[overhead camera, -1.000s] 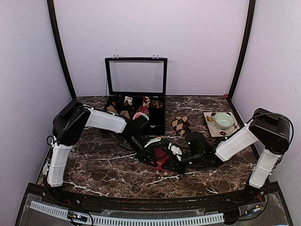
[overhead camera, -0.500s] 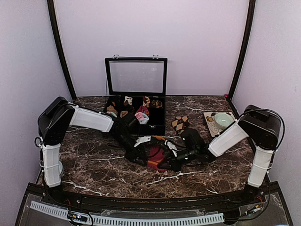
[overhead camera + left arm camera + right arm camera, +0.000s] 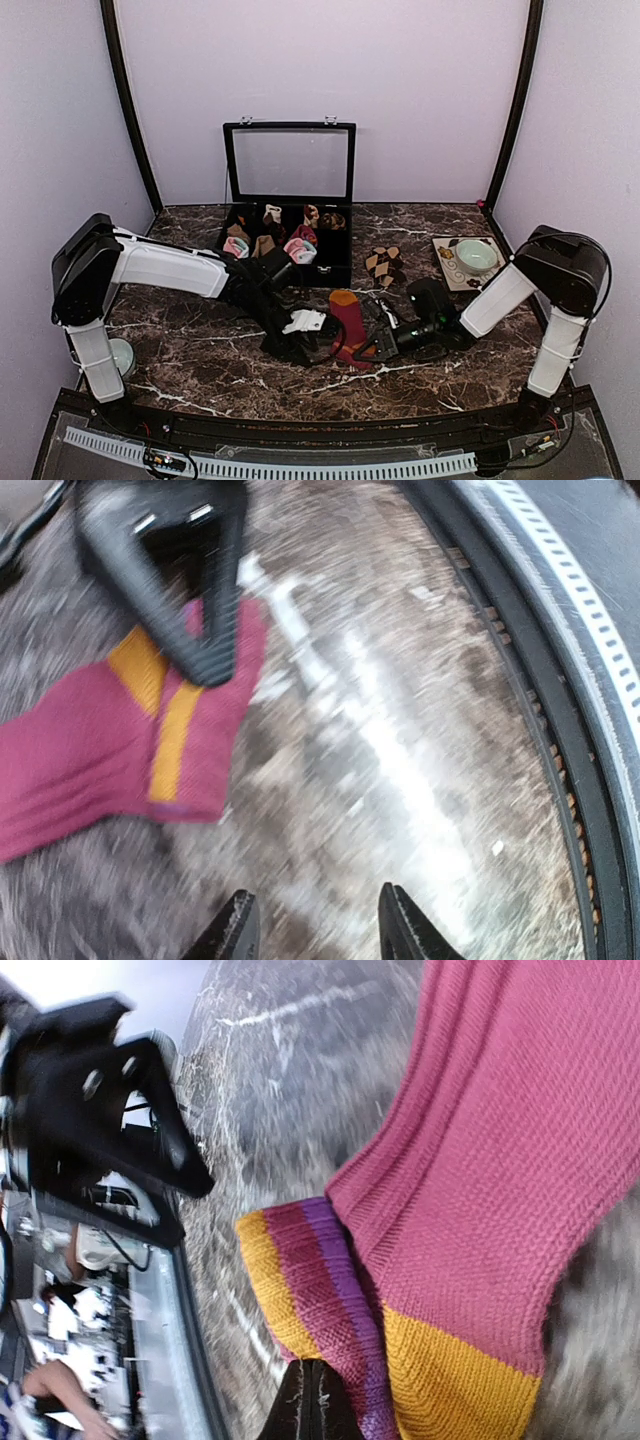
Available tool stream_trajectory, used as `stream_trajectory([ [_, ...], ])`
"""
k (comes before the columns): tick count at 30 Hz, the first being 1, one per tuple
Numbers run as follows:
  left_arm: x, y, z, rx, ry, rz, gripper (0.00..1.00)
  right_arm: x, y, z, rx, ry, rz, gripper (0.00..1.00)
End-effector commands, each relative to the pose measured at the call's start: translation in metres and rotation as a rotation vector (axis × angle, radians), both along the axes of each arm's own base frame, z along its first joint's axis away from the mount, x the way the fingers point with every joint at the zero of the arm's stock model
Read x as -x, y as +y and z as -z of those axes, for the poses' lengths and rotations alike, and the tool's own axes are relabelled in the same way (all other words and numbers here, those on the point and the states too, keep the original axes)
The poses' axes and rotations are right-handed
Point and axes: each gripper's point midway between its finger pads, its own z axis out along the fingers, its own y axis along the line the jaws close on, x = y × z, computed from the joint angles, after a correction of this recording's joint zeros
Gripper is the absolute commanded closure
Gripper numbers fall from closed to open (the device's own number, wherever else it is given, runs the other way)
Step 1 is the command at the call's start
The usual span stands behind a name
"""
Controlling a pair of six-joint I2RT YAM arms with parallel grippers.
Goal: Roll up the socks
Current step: Roll the sock at the center of the board.
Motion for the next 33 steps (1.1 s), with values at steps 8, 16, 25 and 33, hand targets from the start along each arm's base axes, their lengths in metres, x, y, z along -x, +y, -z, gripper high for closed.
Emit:
stream_trajectory([
  [8,0.022,-0.047,-0.022,0.11,-0.197,0.182,0.6,0.028,-0.023,0.041,0.197,0.324,0.06,1.0],
  [16,0.011,-0.052,-0.002,0.074,-0.238,0.178,0.61,0.027,-0.019,0.047,0.213,0.35,0.047,1.0],
  [25,-0.014,-0.058,0.013,0.048,-0.334,0.106,0.66,0.025,-0.018,0.045,0.213,0.351,0.045,1.0],
  [33,0.02,-0.052,-0.02,0.122,-0.235,0.195,0.65,0.026,-0.02,0.045,0.212,0.352,0.047,1.0],
])
